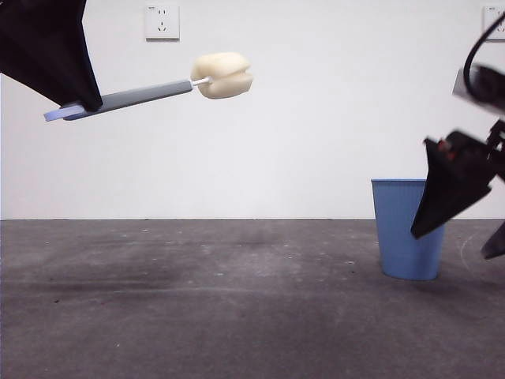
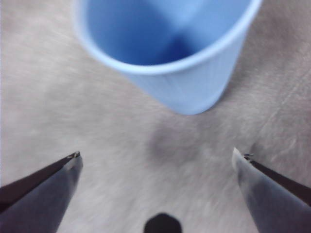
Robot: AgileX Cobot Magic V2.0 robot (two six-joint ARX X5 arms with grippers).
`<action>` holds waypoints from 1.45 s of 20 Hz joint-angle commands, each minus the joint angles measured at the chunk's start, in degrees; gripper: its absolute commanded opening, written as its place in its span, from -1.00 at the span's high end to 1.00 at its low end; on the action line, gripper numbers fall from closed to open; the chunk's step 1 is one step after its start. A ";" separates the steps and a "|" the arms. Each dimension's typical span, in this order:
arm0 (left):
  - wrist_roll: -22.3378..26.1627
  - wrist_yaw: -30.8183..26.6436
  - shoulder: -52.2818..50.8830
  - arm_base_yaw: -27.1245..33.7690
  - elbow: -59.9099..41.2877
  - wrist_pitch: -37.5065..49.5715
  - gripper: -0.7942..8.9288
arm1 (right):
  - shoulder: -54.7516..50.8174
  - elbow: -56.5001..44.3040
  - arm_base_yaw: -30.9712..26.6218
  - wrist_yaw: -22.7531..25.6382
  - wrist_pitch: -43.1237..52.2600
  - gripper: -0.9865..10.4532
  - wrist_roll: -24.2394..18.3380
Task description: Pick up the cup brush,pick up the cup,insert the brush into the cup,clean the cup,put the cup brush back,put the cup back to the fixed position on the table
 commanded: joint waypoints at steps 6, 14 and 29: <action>1.09 1.36 -0.15 0.11 -0.17 -0.50 0.85 | 6.43 -0.70 0.44 0.39 13.09 -0.16 -2.86; 1.09 1.38 -0.15 0.11 -0.17 -0.52 0.85 | 16.48 -0.70 0.52 -0.07 26.14 -0.16 -3.15; 1.07 1.38 -0.15 0.11 -0.17 -1.40 0.85 | 17.20 -0.70 0.55 -0.09 30.82 0.75 -4.66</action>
